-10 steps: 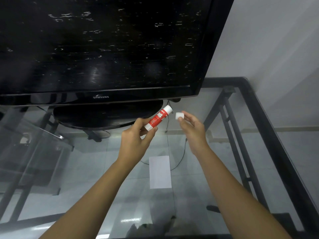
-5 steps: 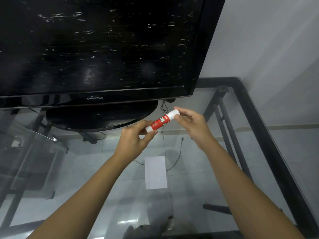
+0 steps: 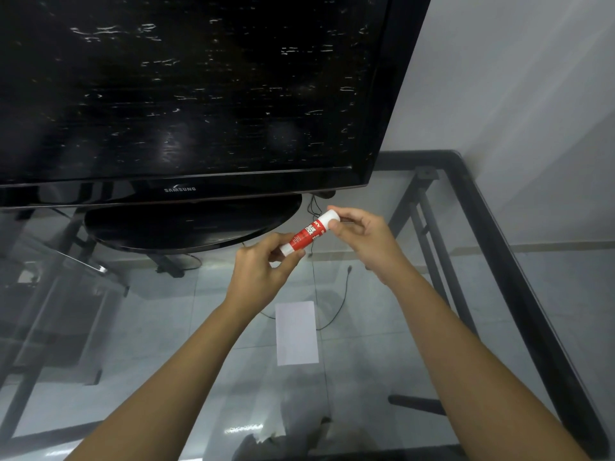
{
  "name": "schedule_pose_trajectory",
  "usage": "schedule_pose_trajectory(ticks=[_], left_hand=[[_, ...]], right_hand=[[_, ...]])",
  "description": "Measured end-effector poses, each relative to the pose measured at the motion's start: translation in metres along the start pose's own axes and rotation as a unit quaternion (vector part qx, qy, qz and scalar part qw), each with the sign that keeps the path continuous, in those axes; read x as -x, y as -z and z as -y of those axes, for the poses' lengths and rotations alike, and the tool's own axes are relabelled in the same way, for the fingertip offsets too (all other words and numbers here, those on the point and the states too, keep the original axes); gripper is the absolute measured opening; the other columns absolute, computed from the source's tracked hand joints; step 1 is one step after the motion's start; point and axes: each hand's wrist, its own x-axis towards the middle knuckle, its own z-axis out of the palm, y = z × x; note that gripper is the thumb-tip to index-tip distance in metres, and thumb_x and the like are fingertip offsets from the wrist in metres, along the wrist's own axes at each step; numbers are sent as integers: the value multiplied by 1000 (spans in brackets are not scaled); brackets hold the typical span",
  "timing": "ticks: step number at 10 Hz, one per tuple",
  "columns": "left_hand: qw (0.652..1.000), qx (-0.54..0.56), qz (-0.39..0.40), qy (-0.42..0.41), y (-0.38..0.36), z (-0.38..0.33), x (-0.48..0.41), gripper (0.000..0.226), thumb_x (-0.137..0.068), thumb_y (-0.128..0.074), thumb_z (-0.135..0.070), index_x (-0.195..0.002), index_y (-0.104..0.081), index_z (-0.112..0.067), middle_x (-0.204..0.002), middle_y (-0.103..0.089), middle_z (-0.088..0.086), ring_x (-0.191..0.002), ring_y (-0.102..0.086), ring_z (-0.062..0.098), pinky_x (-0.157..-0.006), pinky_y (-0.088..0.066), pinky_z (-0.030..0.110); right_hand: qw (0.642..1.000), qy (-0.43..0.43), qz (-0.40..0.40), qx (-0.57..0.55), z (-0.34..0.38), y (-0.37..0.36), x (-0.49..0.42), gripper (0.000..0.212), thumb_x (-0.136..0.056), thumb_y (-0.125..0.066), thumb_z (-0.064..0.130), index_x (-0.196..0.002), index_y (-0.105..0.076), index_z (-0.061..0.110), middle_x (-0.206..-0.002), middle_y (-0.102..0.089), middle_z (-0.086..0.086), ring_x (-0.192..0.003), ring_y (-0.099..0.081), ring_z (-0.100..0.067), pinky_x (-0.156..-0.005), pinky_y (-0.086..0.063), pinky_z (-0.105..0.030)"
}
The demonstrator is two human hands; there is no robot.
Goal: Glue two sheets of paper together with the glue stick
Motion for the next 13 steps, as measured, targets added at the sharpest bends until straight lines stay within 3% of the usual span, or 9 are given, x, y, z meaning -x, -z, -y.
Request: schedule_pose_trajectory(ticks=[1, 2, 3, 4, 6, 8, 11, 12, 13], left_hand=[[998, 44, -40, -8, -7, -2, -3, 32, -81, -69, -22, -109, -61, -11, -99, -58, -10, -79, -56, -8, -70, -43, -1], [998, 29, -53, -24, -16, -1, -3, 31, -81, -69, -21, -109, -60, -11, -99, -59, -9, -82, -58, -2, -72, -47, 5], [999, -15, 0, -29, -29, 15, -2, 39, -87, -60, -29, -123, -53, -13, -123, -60, 2, -110, -56, 15, -89, -42, 21], [998, -37, 45, 4, -34, 36, 5, 50, -95, -41, -36, -140, -35, -16, -148, -36, 3, -132, -34, 14, -103, -28, 25], [969, -198, 107, 100, -34, 105, 52, 54, -99, -19, -35, -146, -5, -11, -157, -5, 7, -143, 2, 17, -114, -4, 32], [928, -302, 192, 108, -37, 133, 77, 57, -98, -12, -40, -145, 6, -13, -157, 7, 4, -136, 21, 14, -111, 6, 33], [917, -312, 220, 114, -38, 136, 79, 60, -97, -11, -42, -145, 7, -11, -156, 10, 6, -138, 19, 16, -112, 6, 33], [922, -300, 213, 121, -36, 134, 77, 61, -97, -11, -44, -145, 9, -11, -156, 11, 5, -139, 18, 16, -112, 6, 33], [929, -287, 204, 117, -30, 127, 67, 58, -98, -13, -39, -145, 5, -11, -157, 6, 6, -142, 11, 19, -114, 2, 34]], right_hand=[[987, -44, -4, -152, -3, -9, 0, 47, -77, -66, 39, -121, -50, 32, -119, -63, 0, -111, -57, -12, -90, -46, -24], [980, -65, 8, -190, -11, -19, 1, 39, -74, -67, 42, -109, -55, 31, -114, -66, -1, -107, -61, -13, -94, -47, -27], [982, -81, -12, -171, -28, -27, -2, 15, -81, -66, 34, -96, -62, 31, -99, -69, 5, -95, -65, -8, -88, -51, -25], [992, -72, -40, -97, -40, -24, -3, 15, -83, -66, 29, -98, -63, 28, -97, -67, 8, -92, -62, -4, -79, -47, -19], [995, -15, -12, 103, -73, -21, 6, 15, -81, -66, 13, -94, -65, 19, -81, -66, 12, -77, -59, 11, -68, -40, -2], [988, 1, 24, 155, -92, -22, 14, 27, -80, -67, 10, -106, -64, 15, -100, -67, -1, -93, -60, -12, -82, -40, -11], [979, 5, 52, 198, -101, -19, 12, 39, -80, -68, 15, -118, -58, 12, -116, -63, -9, -107, -59, -22, -96, -44, -29], [973, -19, 77, 216, -102, -16, 15, 62, -79, -71, 26, -133, -43, 15, -133, -51, -6, -121, -49, -19, -101, -38, -31], [981, -31, 20, 191, -98, -11, 23, 74, -80, -58, 53, -141, -30, 20, -146, -36, 0, -133, -33, -16, -108, -30, -37]])
